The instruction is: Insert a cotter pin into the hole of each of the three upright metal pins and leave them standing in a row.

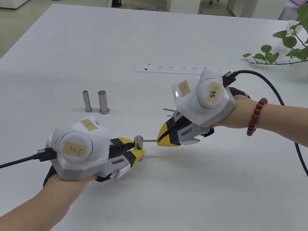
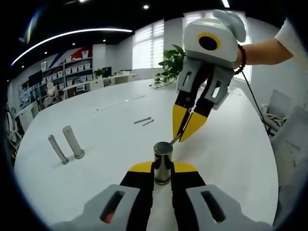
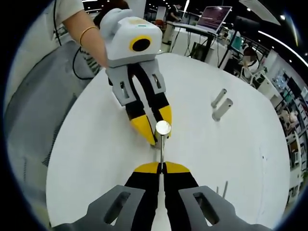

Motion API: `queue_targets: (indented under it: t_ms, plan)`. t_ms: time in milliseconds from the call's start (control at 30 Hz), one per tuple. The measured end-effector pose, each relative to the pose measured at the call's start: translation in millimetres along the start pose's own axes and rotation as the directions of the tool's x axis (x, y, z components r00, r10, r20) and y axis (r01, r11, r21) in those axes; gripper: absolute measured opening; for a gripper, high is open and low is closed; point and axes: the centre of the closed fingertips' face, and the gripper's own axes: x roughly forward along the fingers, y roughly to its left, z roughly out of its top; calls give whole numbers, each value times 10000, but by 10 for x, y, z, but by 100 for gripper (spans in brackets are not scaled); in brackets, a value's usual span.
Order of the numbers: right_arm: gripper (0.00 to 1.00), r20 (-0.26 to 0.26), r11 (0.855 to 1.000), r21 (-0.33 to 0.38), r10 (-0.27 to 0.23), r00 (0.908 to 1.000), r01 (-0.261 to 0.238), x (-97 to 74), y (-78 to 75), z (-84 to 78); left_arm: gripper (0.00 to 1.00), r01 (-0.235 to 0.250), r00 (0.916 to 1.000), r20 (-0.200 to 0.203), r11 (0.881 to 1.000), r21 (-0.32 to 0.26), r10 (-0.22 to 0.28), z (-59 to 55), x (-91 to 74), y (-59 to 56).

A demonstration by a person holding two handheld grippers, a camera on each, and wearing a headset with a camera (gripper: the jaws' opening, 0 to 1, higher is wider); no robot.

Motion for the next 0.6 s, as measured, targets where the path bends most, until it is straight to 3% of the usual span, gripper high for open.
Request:
queue_targets:
  t_ms: [600]
  plan:
    - [3, 354, 9999, -37, -111, 9993, 112, 23, 14, 165, 11, 118, 9999, -6, 9999, 89, -118, -14, 2, -17]
